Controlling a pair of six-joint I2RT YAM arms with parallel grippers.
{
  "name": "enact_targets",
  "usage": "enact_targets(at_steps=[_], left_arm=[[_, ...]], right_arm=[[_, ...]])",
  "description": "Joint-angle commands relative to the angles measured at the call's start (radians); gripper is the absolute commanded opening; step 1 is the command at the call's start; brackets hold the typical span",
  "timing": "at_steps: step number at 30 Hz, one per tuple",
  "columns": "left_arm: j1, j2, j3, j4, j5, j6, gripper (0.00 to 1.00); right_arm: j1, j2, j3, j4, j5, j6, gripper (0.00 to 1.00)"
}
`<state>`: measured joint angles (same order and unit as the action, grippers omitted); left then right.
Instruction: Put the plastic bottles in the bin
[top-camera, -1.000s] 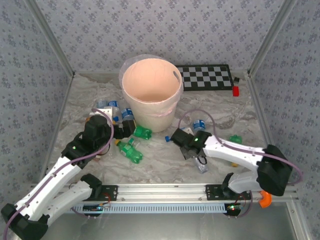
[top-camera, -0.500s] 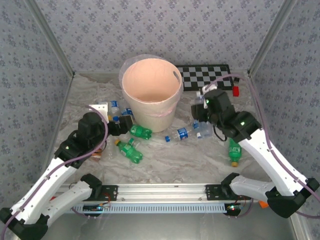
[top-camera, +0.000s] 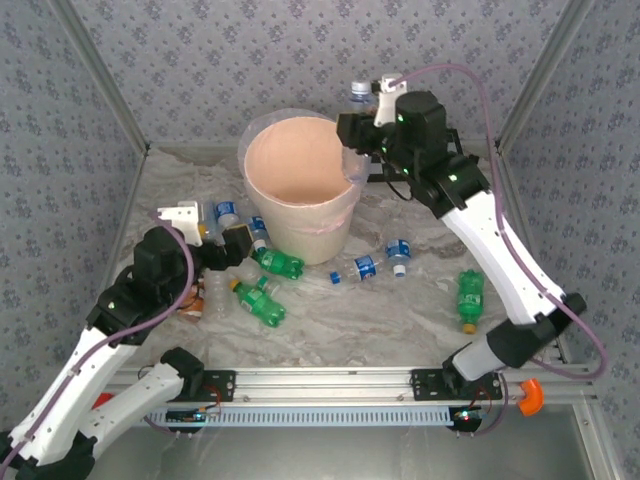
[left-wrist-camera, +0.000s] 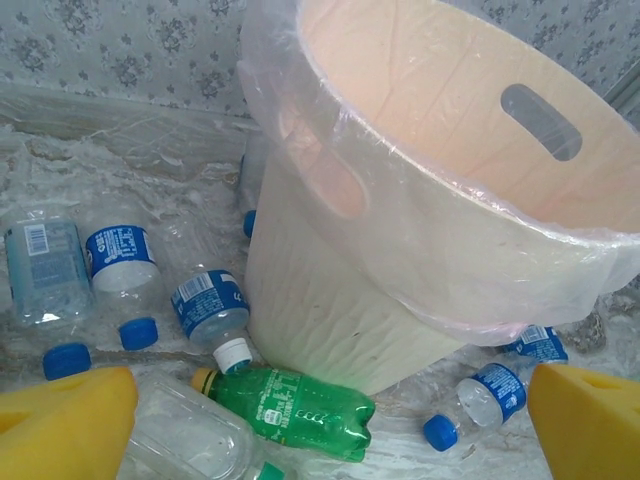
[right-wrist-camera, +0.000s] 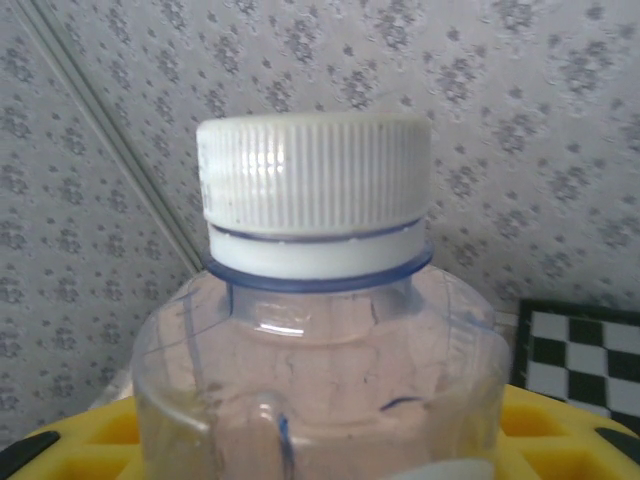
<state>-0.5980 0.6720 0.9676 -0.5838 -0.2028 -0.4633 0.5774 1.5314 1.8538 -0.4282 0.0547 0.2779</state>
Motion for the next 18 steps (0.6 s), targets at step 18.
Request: enact_targets(at_steps=[18], left_arm=[[-0.007,-0.074,0.021,-0.076,-0.039,0.043,1.00]], right_arm=[[0.061,0.289,0.236,0.031,-0.030,-0.013,0.53]])
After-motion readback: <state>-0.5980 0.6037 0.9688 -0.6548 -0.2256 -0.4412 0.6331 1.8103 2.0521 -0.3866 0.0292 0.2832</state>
